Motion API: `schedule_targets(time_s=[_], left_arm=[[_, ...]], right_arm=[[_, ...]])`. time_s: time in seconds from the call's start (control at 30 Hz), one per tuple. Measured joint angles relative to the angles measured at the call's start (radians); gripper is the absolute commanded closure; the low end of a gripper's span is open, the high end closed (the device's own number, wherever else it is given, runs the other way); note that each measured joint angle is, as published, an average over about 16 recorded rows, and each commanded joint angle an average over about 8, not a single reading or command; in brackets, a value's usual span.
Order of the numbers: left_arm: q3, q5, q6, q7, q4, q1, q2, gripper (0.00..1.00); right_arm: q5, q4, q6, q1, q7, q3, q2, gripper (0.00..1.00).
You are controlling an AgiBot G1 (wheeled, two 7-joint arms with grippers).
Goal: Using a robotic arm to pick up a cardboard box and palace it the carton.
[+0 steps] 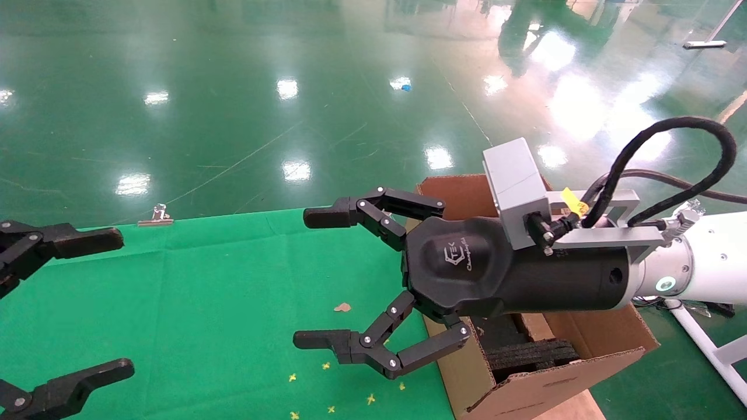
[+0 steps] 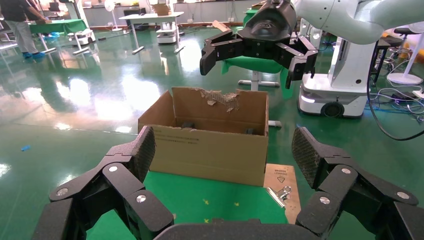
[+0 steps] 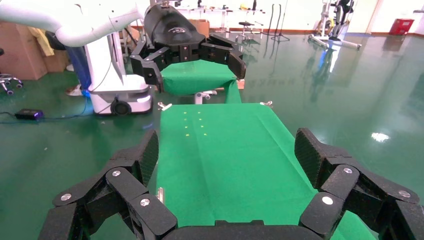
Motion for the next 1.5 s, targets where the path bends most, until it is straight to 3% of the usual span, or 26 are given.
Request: schedule_targets(time_s=[1.5], left_arm=[[0.000,0.000,0.000,0.000,0.000,0.000,0.000,0.00]], right_arm=[[-0.001,-0.001,0.000,0.002,0.000,-0.001,0.000,0.00]])
